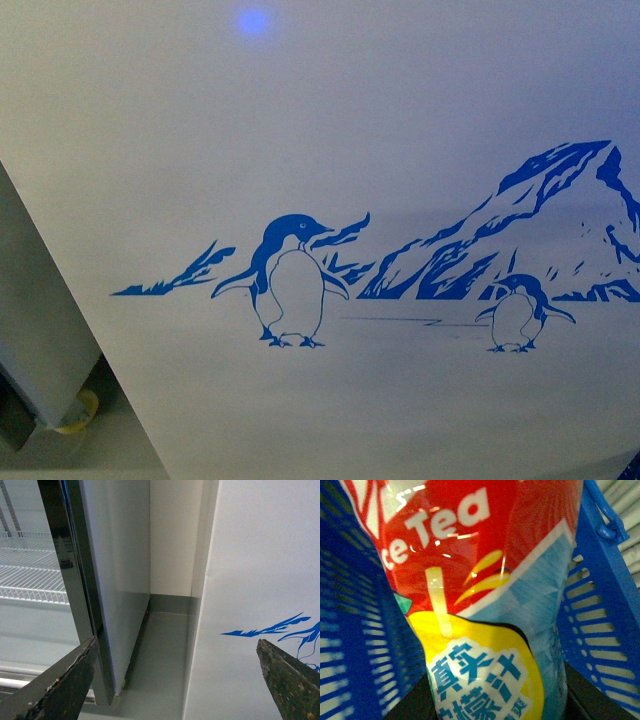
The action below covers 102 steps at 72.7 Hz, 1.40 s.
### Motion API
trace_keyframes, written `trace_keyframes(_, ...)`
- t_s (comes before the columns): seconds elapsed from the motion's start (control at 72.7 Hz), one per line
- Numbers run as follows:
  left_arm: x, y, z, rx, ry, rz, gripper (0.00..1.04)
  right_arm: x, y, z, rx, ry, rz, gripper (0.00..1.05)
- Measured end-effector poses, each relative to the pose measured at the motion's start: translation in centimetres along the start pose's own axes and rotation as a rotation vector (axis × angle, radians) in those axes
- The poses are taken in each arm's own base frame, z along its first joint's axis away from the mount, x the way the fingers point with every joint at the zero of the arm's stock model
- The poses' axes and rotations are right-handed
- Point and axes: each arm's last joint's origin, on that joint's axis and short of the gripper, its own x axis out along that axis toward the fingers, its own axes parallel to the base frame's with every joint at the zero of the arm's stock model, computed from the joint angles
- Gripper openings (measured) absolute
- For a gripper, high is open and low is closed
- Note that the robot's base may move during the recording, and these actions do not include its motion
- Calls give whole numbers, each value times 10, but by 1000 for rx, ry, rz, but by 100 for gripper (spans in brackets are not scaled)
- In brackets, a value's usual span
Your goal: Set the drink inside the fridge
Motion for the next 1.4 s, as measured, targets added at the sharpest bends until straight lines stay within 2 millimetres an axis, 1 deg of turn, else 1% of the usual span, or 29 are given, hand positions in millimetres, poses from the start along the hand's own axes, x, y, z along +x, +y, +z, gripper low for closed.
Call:
trace_keyframes(0.082, 0, 0, 0, 0, 0, 0, 97, -30, 3, 10, 33, -53, 60, 41)
trace_keyframes(0.096, 0, 0, 0, 0, 0, 0, 97, -40, 4, 13, 47, -72, 79, 41)
trace_keyframes(0.137, 0, 0, 0, 0, 0, 0, 97, -55, 5, 19, 63, -102, 103, 41)
trace_keyframes(0.151, 0, 0, 0, 0, 0, 0, 97, -65, 6, 22, 73, -124, 121, 41)
trace_keyframes(0.165, 0, 0, 0, 0, 0, 0, 97, -70, 6, 24, 78, -135, 127, 41)
trace_keyframes(0.234, 0, 0, 0, 0, 0, 0, 97, -118, 7, 42, 112, -254, 198, 41)
trace_keyframes(0.261, 0, 0, 0, 0, 0, 0, 97, -128, 8, 45, 119, -278, 214, 41)
trace_keyframes(0.275, 0, 0, 0, 0, 0, 0, 97, -137, 9, 48, 124, -300, 227, 41)
trace_keyframes(0.344, 0, 0, 0, 0, 0, 0, 97, -158, 14, 53, 125, -352, 266, 41)
trace_keyframes(0.357, 0, 0, 0, 0, 0, 0, 97, -166, 17, 54, 124, -371, 283, 41)
trace_keyframes(0.426, 0, 0, 0, 0, 0, 0, 97, -183, 25, 58, 117, -412, 319, 41)
trace_keyframes(0.44, 0, 0, 0, 0, 0, 0, 97, -190, 28, 59, 109, -429, 329, 41)
trace_keyframes(0.522, 0, 0, 0, 0, 0, 0, 97, -207, 38, 63, 91, -473, 358, 41)
trace_keyframes(0.66, 0, 0, 0, 0, 0, 0, 97, -233, 53, 67, 79, -532, 395, 41)
trace_keyframes(0.907, 0, 0, 0, 0, 0, 0, 97, -259, 65, 68, 138, -622, 376, 41)
trace_keyframes(1.141, 0, 0, 0, 0, 0, 0, 97, -277, 79, 64, 166, -691, 318, 41)
trace_keyframes(1.402, 0, 0, 0, 0, 0, 0, 97, -289, 98, 61, 139, -736, 352, 41)
